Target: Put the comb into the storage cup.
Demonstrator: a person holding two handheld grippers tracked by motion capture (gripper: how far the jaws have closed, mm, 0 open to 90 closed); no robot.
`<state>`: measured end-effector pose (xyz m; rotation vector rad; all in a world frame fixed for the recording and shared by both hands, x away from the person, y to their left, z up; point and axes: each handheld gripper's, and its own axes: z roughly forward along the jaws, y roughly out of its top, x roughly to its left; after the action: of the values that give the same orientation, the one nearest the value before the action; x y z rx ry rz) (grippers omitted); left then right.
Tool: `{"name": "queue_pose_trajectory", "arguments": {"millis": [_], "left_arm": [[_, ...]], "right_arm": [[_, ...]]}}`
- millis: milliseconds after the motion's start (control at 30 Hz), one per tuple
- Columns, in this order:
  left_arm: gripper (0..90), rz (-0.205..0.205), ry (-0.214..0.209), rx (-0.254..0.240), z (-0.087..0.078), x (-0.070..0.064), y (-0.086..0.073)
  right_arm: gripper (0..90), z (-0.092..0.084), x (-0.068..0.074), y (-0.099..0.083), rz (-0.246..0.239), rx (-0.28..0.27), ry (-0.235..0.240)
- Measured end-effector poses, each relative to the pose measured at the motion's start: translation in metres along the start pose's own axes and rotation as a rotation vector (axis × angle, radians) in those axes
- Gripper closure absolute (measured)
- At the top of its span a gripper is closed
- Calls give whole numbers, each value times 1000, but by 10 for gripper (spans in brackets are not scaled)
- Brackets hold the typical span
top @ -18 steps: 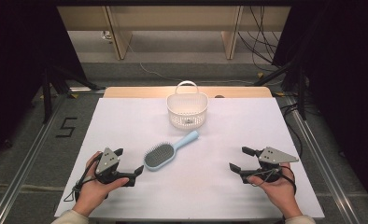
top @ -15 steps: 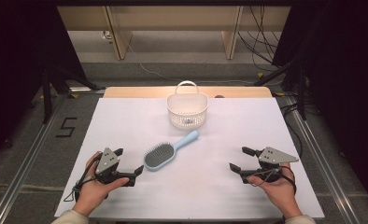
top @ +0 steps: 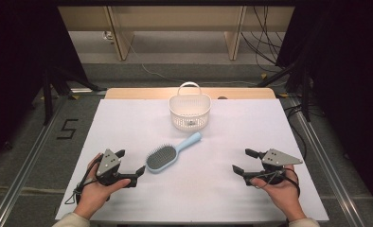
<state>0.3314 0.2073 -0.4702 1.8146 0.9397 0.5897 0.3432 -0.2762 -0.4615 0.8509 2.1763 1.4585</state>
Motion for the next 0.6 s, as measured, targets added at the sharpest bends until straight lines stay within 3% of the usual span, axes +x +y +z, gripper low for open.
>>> {"name": "queue_pose_trajectory", "arguments": {"millis": [67, 133, 167, 267, 300, 333, 367, 400, 467, 533, 600], "left_arm": [[165, -9, 4, -13, 0, -1, 2], [188, -11, -5, -33, 0, -2, 6], [279, -9, 2, -38, 0, -3, 9], [440, 5, 2, -57, 1, -6, 13], [440, -5, 13, -59, 1, -7, 15], [599, -10, 11, -63, 1, -7, 16], [675, -19, 0, -69, 2, -8, 17], [675, -31, -18, -65, 2, -8, 18], [855, -16, -26, -46, 5, -12, 22], [883, 6, -24, -21, 8, -16, 26], [896, -7, -32, 13, 15, -22, 31]], "right_arm": [[206, 1, 0, 0, 3, 0, 1], [206, 1, -1, 0, 6, -1, -1], [207, 1, -1, 0, 7, 0, -2], [207, 1, -1, 0, 5, 1, -3], [207, 1, -1, 0, 5, 4, -4], [208, 1, -1, -1, 6, 4, -5], [208, 1, -1, -1, 7, 4, -7], [208, 1, -1, -1, 7, 4, -7], [210, 1, -1, -1, 11, 5, -10], [210, 1, -2, -1, 10, 3, -9], [210, 2, -1, -1, 9, 6, -10]]}}
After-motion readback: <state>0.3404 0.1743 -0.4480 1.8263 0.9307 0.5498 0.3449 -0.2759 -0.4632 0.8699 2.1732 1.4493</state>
